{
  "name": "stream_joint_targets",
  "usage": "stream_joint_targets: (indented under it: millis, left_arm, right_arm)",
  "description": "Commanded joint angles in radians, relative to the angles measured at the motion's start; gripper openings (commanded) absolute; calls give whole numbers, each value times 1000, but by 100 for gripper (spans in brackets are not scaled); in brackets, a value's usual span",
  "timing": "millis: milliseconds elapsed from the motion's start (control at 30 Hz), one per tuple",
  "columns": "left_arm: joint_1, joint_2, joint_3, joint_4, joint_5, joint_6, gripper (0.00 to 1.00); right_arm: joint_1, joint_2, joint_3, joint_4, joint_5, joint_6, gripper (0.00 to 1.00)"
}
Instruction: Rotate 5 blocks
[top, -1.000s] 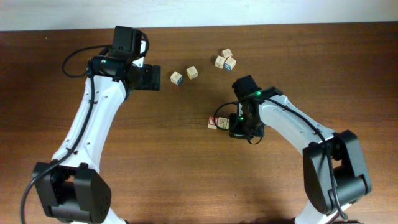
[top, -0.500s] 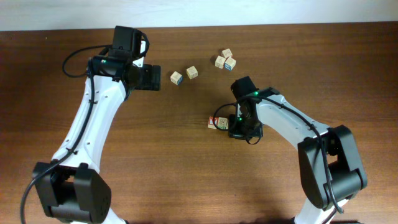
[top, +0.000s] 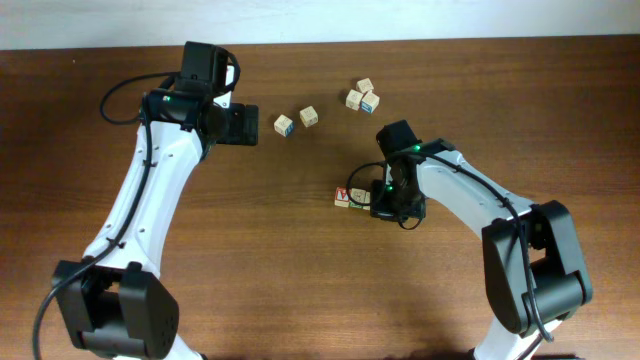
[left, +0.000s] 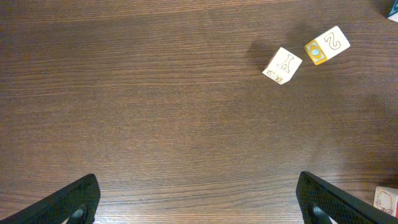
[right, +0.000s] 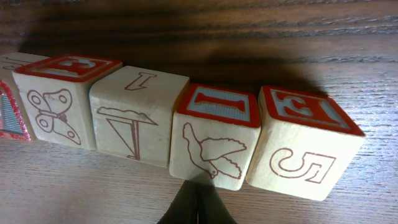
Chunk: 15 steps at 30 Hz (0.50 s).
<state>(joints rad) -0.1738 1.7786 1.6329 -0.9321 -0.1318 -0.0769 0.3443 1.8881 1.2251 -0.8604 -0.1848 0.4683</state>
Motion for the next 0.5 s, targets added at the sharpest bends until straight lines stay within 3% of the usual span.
stream_joint_targets:
  millis: [0,267,467]
  left_arm:
    - [6,6,18,-2,-7,-16,99]
    - [6,6,18,-2,-7,-17,99]
    - [6,6,18,-2,-7,-17,99]
  right_arm:
    - [-4,11,-9,2,9,5,4]
    - [-5,-9,8,-22,2,4,4]
    - [-33,-143,58,-60,24,4,4]
